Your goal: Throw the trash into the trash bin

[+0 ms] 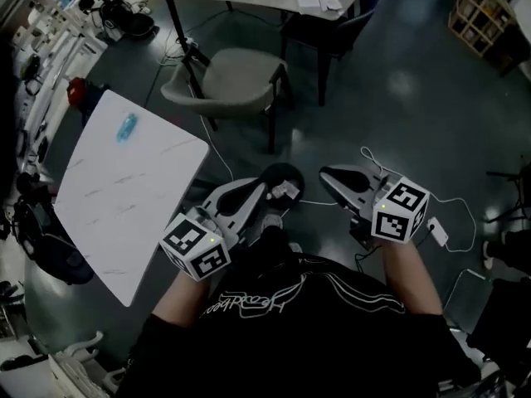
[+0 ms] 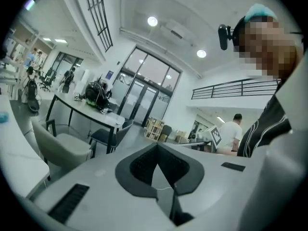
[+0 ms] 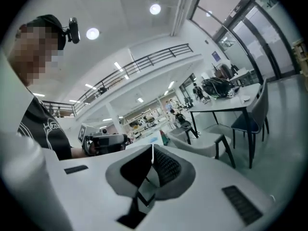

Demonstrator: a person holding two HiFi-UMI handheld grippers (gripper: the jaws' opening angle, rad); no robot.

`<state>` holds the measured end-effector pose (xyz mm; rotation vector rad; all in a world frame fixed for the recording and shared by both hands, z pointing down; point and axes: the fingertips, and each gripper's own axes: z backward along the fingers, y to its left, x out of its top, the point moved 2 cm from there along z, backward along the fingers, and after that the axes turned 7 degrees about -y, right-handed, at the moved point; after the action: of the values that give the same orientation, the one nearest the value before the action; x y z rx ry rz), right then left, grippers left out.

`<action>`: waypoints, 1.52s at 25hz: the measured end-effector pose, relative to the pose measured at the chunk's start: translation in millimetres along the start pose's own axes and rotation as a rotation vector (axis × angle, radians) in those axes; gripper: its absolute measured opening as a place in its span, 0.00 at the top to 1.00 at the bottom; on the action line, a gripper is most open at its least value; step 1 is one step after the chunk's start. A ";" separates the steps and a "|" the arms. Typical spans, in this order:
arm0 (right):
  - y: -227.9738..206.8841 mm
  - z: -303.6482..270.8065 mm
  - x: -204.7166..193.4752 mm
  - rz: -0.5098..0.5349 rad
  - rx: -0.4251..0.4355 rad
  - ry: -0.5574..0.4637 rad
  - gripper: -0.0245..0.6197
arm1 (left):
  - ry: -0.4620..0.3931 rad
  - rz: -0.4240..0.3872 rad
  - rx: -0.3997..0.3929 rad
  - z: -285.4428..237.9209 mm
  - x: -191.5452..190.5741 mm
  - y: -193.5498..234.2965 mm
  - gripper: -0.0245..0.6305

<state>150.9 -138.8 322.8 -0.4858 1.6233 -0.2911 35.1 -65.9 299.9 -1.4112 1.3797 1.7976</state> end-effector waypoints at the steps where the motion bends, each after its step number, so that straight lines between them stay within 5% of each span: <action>1: 9.7 -1.2 9.2 0.006 0.026 -0.021 0.91 | -0.018 -0.005 0.001 7.1 11.3 -7.3 0.95; 11: 89.1 -42.6 51.9 0.070 0.249 -0.074 0.91 | -0.100 -0.065 0.132 49.7 63.7 -12.2 0.95; 22: 111.2 -99.1 55.6 0.124 0.320 0.009 0.91 | -0.174 -0.150 0.208 85.5 92.7 13.2 0.95; 38: 109.9 -303.7 30.4 0.029 0.496 0.173 0.91 | -0.193 -0.079 0.512 181.2 121.5 181.8 0.95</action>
<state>-166.3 -86.2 280.1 -0.0580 1.6488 -0.7078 -237.9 1.2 259.5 -0.9806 1.5150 1.3557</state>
